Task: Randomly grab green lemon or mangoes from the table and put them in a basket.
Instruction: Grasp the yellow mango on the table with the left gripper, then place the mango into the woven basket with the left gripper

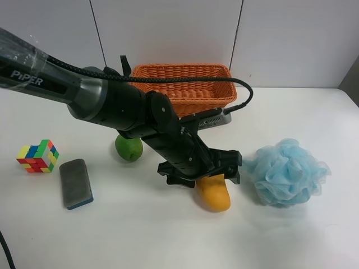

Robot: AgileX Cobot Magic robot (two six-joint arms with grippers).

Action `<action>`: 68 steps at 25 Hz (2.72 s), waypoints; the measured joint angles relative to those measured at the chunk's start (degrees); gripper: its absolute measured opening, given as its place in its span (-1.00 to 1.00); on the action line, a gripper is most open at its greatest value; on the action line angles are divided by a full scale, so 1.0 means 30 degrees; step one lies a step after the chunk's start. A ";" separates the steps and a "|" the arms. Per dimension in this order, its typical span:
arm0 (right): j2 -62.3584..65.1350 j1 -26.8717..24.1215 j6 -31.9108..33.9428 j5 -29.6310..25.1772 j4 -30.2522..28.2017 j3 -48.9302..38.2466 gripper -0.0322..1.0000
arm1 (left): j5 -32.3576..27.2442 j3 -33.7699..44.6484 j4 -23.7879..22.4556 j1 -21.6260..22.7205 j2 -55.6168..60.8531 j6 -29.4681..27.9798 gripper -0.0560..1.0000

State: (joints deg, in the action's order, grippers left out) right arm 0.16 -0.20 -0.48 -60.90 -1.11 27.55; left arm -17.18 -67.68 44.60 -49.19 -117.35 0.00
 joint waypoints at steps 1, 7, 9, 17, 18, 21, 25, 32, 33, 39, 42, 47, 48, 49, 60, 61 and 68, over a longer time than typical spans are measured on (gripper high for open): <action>0.0000 0.0000 0.0000 0.0000 0.0000 0.0000 0.95 | 0.0017 0.0000 0.0113 0.0000 0.0000 0.0000 0.85; 0.0000 0.0000 0.0000 0.0000 0.0000 0.0000 0.95 | 0.0343 0.0000 0.0727 0.0000 0.0000 0.0170 0.85; 0.0000 0.0000 0.0007 0.0000 0.0000 0.0000 0.95 | 0.0362 0.0000 0.0825 0.0000 0.0000 0.0170 0.85; 0.0000 0.0000 0.0022 0.0000 0.0000 0.0000 0.95 | 0.0430 0.0000 0.0907 0.0000 0.0000 0.0209 0.85; 0.0000 0.0000 0.0022 0.0000 0.0000 0.0000 0.95 | 0.0430 0.0000 0.0907 0.0000 0.0000 0.0250 0.85; 0.0000 0.0000 0.0022 0.0000 0.0000 0.0000 0.95 | 0.0430 -0.0251 0.0907 0.0000 -0.0039 0.0299 0.85; 0.0000 0.0000 0.0161 0.0000 0.0000 0.0000 0.95 | 0.0457 -0.0469 0.0804 0.0000 -0.0055 0.0314 0.85; 0.0000 0.0000 0.0161 0.0000 0.0000 0.0000 0.95 | 0.0519 -0.0469 0.0355 0.0000 -0.0520 0.0357 0.85; 0.0000 0.0000 0.0161 0.0000 0.0000 0.0000 0.95 | 0.0535 -0.0469 0.0333 0.0000 -0.0525 0.0361 0.85; 0.0000 0.0000 0.0161 0.0000 0.0000 0.0000 0.95 | 0.0643 -0.0484 0.0278 0.0000 -0.0582 0.0398 0.85; 0.0000 0.0000 0.0161 0.0000 0.0000 0.0000 0.95 | 0.0751 -0.0484 0.0278 0.0000 -0.0582 0.0432 0.85; 0.0000 0.0000 0.0161 0.0000 0.0000 0.0000 0.95 | 0.0794 -0.0484 0.0278 0.0000 -0.0582 0.0454 0.85; 0.0000 0.0000 0.0161 0.0000 0.0000 0.0000 0.95 | 0.0794 -0.0484 0.0278 0.0000 -0.0582 0.0454 0.85; 0.0000 0.0000 0.0161 0.0000 0.0000 0.0000 0.95 | 0.0794 -0.0484 0.0278 0.0000 -0.0582 0.0454 0.85; 0.0000 0.0000 0.0161 0.0000 0.0000 0.0000 0.95 | 0.0689 -0.0490 0.0337 0.0000 -0.0582 0.0454 0.17; 0.0000 0.0000 0.0161 0.0000 0.0000 0.0000 0.95 | 0.0637 -0.0490 0.0337 0.0000 -0.0582 0.0454 0.17; 0.0000 0.0000 0.0161 0.0000 0.0000 0.0000 0.95 | 0.0533 -0.0505 0.0350 0.0000 -0.0582 0.0454 0.17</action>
State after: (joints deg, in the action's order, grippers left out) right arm 0.16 -0.20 0.00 -60.90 -1.11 27.55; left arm -15.58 -69.20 45.65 -49.19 -119.10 1.36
